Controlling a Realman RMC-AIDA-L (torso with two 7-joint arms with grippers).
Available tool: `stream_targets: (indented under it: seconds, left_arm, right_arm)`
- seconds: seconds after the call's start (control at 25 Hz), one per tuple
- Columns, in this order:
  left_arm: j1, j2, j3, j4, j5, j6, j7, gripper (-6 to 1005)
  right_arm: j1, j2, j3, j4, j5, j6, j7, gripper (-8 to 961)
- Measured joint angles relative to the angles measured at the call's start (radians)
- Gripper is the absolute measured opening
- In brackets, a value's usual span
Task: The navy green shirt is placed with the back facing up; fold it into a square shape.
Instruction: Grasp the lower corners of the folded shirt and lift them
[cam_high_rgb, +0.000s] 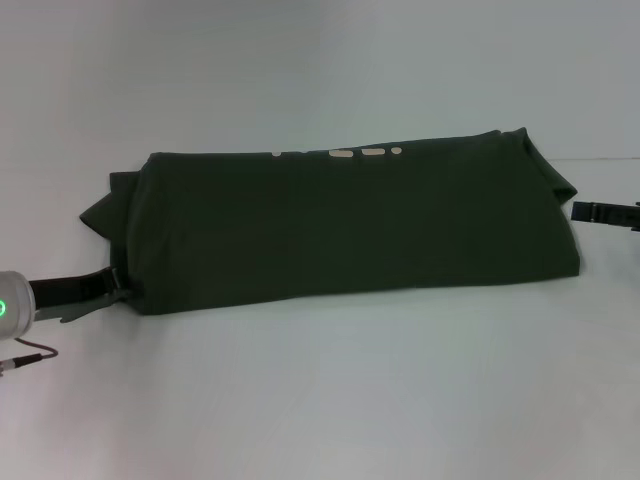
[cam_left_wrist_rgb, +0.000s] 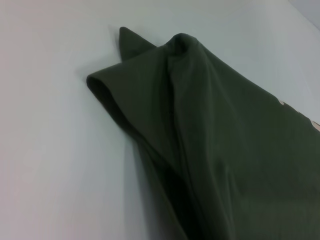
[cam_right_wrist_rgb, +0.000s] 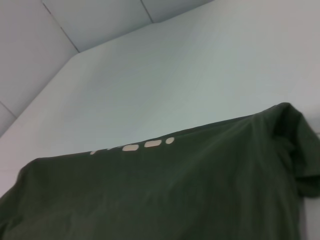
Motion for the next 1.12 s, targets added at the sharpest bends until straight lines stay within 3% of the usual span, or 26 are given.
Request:
stream_targets:
  seconds: [0.2,0.72,0.96,1.12]
  left_arm:
    - [-0.002,0.001,0.000,0.002,0.000,0.000,0.002,6]
    - [-0.004,0.000,0.014,0.001,0.000,0.002,0.000,6]
    - [-0.005,-0.002,0.014,-0.001,0.000,0.004,-0.001,6]
    - [-0.004,-0.003,0.014,-0.002,0.000,0.006,0.000,6]
  right_arm:
    - [0.021,0.000,-0.006,-0.006,-0.017,-0.014,0.046,870]
    - [0.137,-0.037,-0.019,-0.014,-0.345,-0.004,0.364,870]
    - [0.156,-0.025,-0.072,0.014,-0.412,0.081,0.391,871]
    - [0.165,-0.002,-0.096,0.035,-0.414,0.144,0.381,871]
